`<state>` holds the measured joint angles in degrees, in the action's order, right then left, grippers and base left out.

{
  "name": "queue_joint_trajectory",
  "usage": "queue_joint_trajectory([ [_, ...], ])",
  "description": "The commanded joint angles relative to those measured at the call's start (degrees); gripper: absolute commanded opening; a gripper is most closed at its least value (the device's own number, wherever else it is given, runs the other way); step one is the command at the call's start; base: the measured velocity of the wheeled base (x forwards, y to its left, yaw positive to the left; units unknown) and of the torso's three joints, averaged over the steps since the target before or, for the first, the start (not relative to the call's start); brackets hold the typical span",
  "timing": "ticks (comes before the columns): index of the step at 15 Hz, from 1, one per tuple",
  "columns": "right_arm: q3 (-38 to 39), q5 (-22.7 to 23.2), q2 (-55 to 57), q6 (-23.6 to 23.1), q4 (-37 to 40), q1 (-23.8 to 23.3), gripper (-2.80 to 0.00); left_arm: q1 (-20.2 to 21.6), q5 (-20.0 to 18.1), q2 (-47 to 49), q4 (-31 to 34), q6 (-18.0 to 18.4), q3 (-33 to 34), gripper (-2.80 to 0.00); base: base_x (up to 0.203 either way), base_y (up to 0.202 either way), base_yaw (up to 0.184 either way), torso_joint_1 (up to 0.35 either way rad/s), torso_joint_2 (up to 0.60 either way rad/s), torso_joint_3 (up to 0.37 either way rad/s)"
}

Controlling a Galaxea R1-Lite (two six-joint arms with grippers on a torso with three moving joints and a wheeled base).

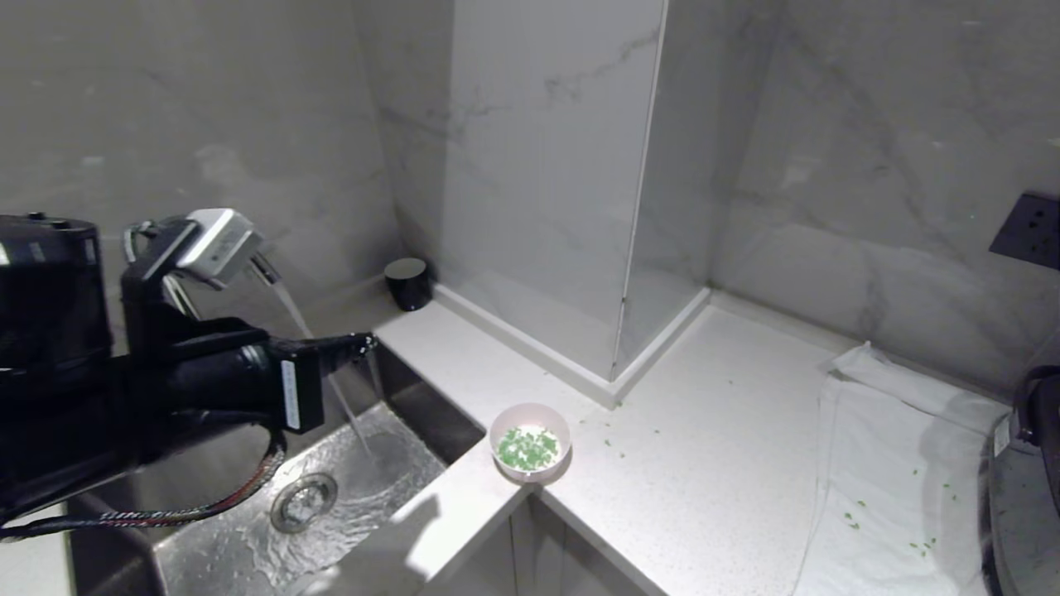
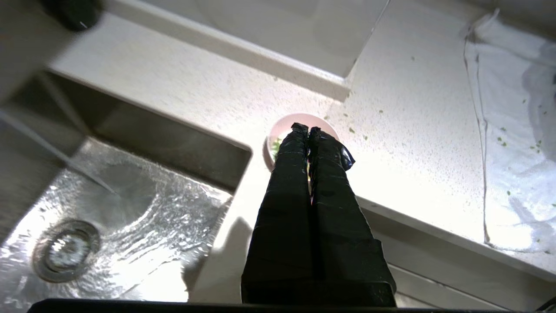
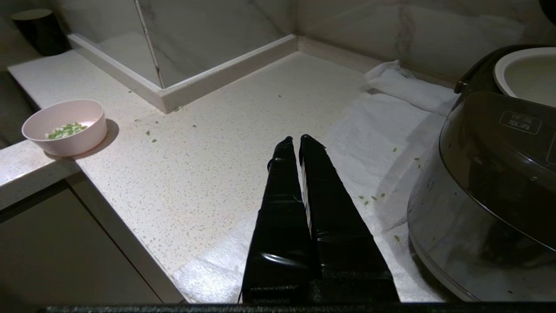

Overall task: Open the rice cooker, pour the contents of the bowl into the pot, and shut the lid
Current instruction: Fill a bowl with water from the tap

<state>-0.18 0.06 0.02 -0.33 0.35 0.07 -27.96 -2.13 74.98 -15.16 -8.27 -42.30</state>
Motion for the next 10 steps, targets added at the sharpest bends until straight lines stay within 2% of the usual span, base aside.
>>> queue_joint_trajectory([
  [1,0.0,0.0,0.0,0.0,0.0,0.0,-2.80,-1.5,0.5,13.8,1.2,-2.1,-5.8,-2.80,0.000,0.000,0.000,0.000,0.00,0.000],
  [5,0.0,0.0,0.0,0.0,0.0,0.0,-2.80,-0.2,2.3,28.0,9.4,-4.8,-15.7,-2.80,0.000,0.000,0.000,0.000,0.00,0.000],
  [8,0.0,0.0,0.0,0.0,0.0,0.0,-2.80,0.1,5.5,36.0,10.5,-6.7,-19.3,-2.80,0.000,0.000,0.000,0.000,0.00,0.000],
  [10,0.0,0.0,0.0,0.0,0.0,0.0,-2.80,0.0,6.2,38.9,11.0,-7.1,-20.4,-2.80,0.000,0.000,0.000,0.000,0.00,0.000],
])
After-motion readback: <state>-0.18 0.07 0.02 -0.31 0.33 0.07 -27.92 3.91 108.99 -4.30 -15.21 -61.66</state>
